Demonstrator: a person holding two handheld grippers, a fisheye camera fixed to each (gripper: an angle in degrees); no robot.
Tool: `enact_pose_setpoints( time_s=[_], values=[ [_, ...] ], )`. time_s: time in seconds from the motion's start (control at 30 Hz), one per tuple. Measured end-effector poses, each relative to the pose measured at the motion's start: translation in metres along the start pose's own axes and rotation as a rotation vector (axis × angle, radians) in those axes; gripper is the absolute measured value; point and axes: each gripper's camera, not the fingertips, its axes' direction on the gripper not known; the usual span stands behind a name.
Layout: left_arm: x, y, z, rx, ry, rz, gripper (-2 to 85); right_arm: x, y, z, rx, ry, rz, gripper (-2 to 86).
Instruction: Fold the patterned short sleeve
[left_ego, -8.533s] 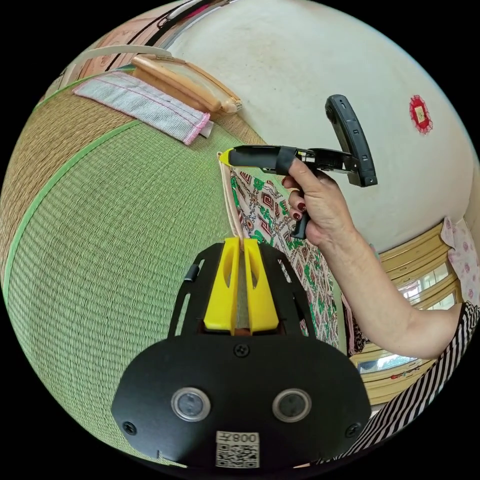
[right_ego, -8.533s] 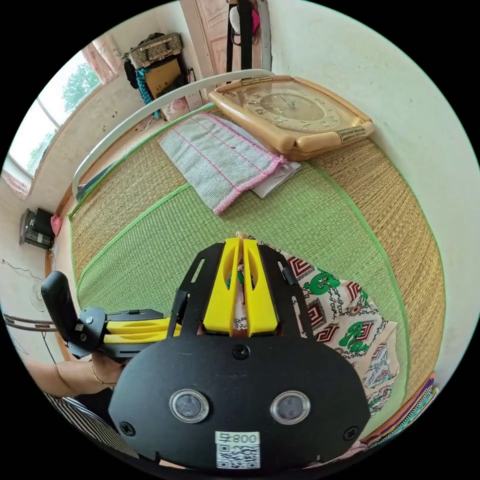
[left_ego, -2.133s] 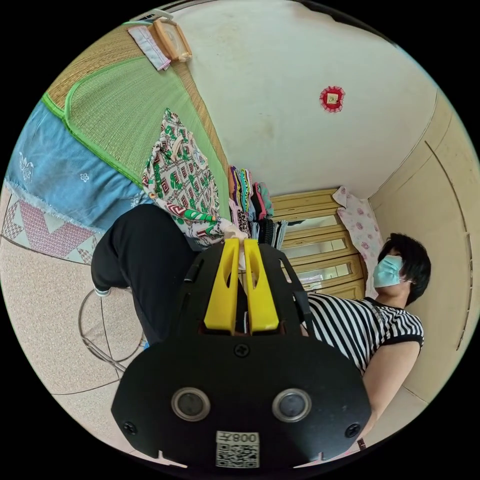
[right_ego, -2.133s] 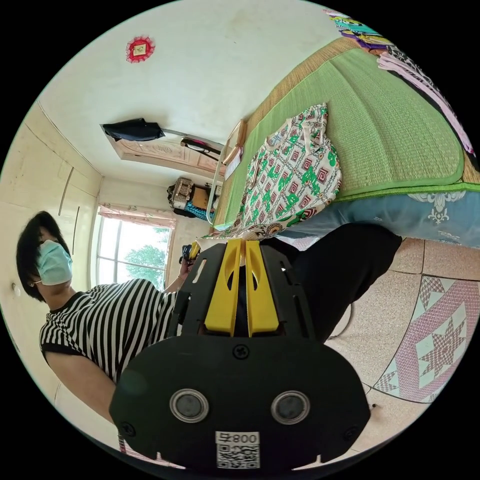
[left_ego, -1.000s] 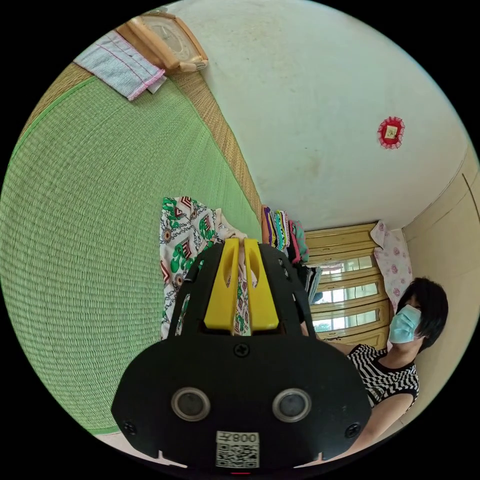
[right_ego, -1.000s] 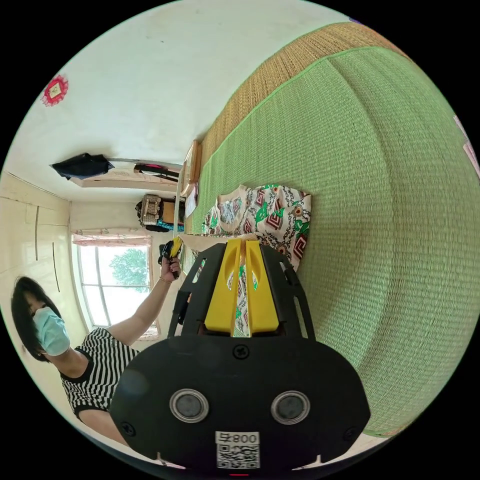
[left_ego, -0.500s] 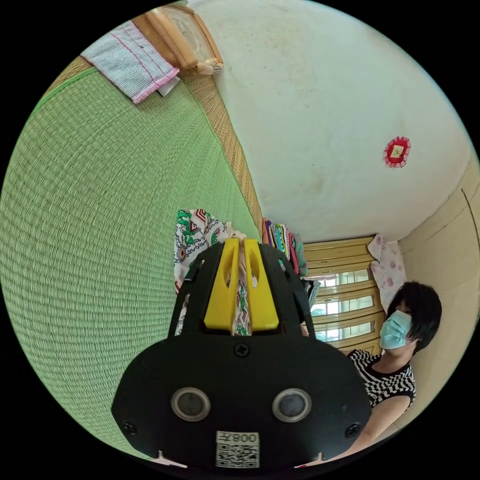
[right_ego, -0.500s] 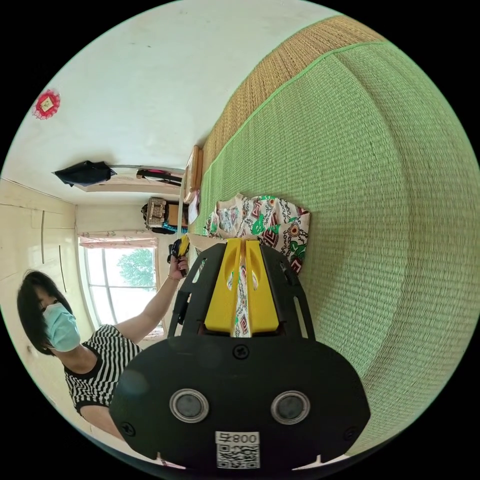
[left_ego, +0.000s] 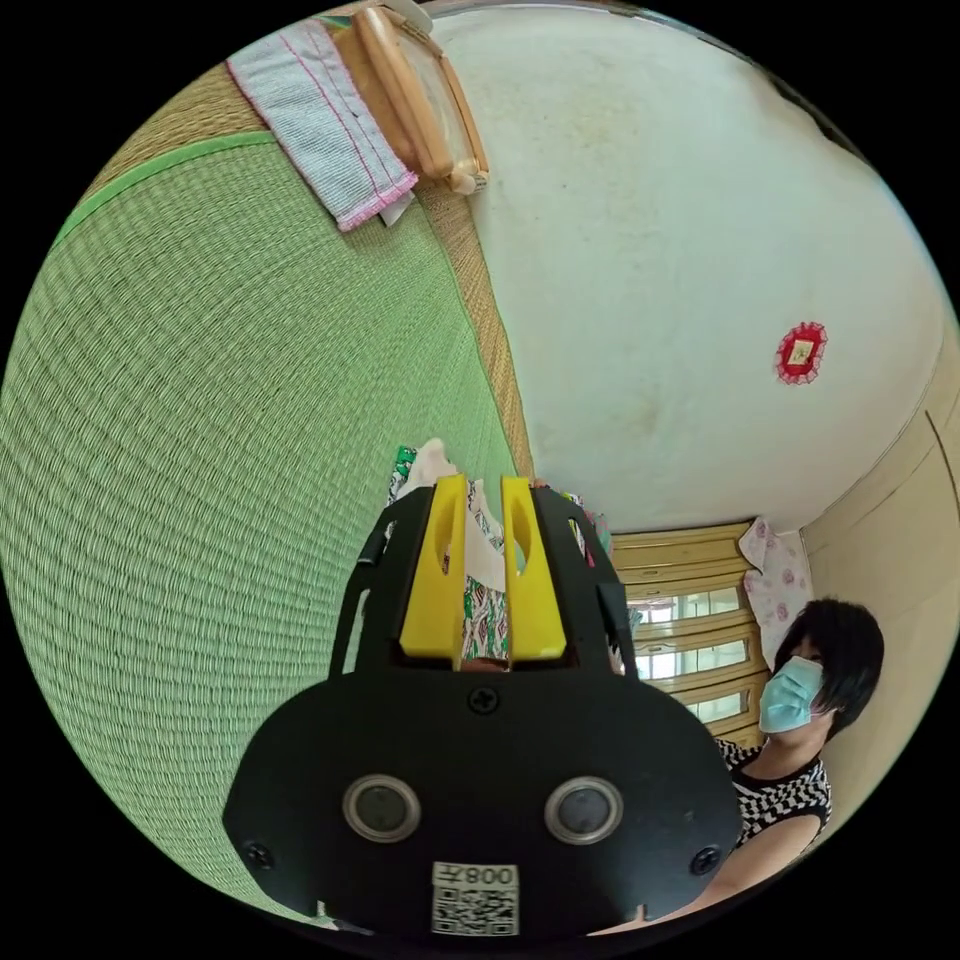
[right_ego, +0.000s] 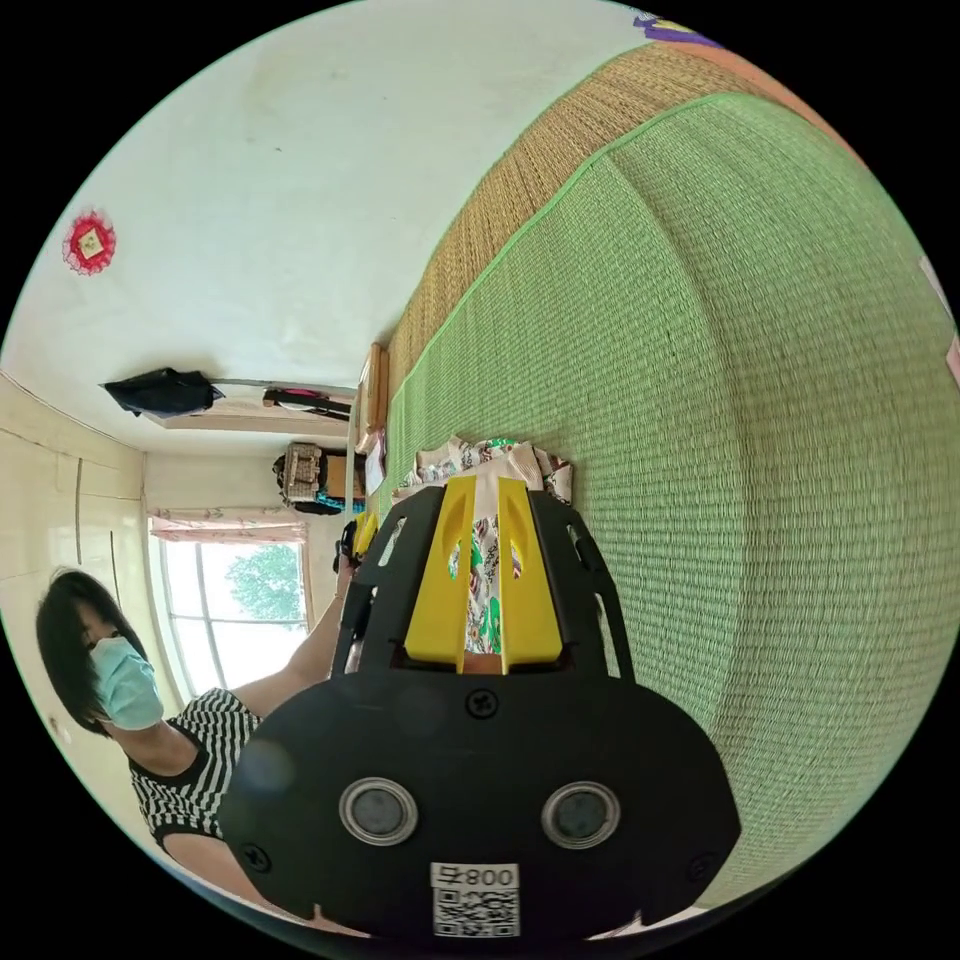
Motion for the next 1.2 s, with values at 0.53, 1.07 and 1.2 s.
enact_pose_setpoints(
  time_s=[0.53, 1.07, 1.2],
  values=[
    [0.108, 0.037, 0.179, -0.372, -0.522, 0.466, 6.9, -0.17, 0.013, 0.184, -0.114, 0.604, -0.446, 7.0],
    [0.138, 0.071, 0.231, -0.35, -0.719, 0.596, 0.4, -0.216, 0.016, 0.27, -0.099, 0.82, -0.502, 0.3],
    [0.143, 0.074, 0.228, -0.325, -0.697, 0.597, 0.3, -0.224, 0.019, 0.266, -0.06, 0.782, -0.493, 0.0]
  ],
)
